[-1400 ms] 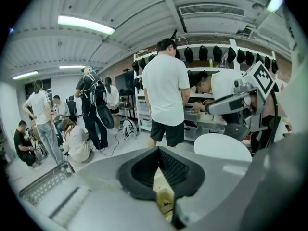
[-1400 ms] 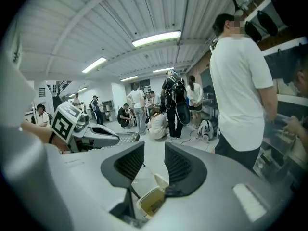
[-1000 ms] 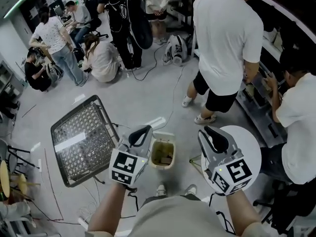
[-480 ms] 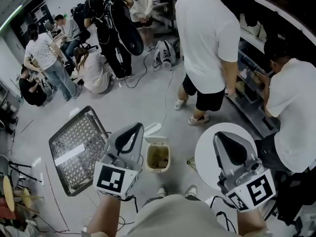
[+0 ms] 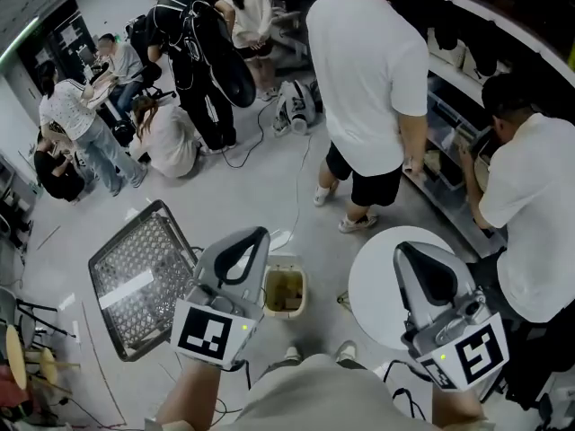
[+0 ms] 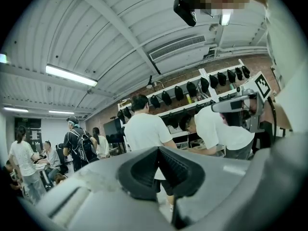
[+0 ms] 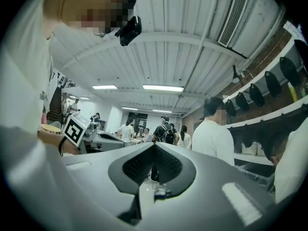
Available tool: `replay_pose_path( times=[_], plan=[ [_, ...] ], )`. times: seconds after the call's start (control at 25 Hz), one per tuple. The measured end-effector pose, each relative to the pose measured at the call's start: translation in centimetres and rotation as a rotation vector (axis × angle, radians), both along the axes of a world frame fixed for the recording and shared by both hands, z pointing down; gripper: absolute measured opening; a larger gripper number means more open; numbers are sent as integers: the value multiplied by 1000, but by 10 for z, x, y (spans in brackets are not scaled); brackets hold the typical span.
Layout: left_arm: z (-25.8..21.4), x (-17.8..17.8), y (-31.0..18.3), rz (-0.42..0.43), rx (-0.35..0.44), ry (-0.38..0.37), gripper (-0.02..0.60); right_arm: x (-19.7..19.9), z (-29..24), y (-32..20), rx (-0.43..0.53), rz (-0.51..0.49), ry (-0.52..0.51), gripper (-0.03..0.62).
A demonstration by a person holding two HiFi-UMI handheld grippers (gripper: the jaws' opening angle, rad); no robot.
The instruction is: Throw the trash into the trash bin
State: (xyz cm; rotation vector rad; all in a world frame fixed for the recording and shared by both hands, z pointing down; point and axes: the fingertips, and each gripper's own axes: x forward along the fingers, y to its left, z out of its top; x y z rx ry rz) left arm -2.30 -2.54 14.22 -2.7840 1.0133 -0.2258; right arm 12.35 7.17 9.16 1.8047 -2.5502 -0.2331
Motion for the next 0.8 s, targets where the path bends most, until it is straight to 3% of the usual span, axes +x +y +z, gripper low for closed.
replay_pose_path(
  times=[0.44,0.8],
  plan=[
    [8,26,6,41,-38,15,2,27,-2,-6,5,38,-24,3],
    [18,29,3,65,-50,11,2,25,11,-7,-21,22,-87,3]
  ],
)
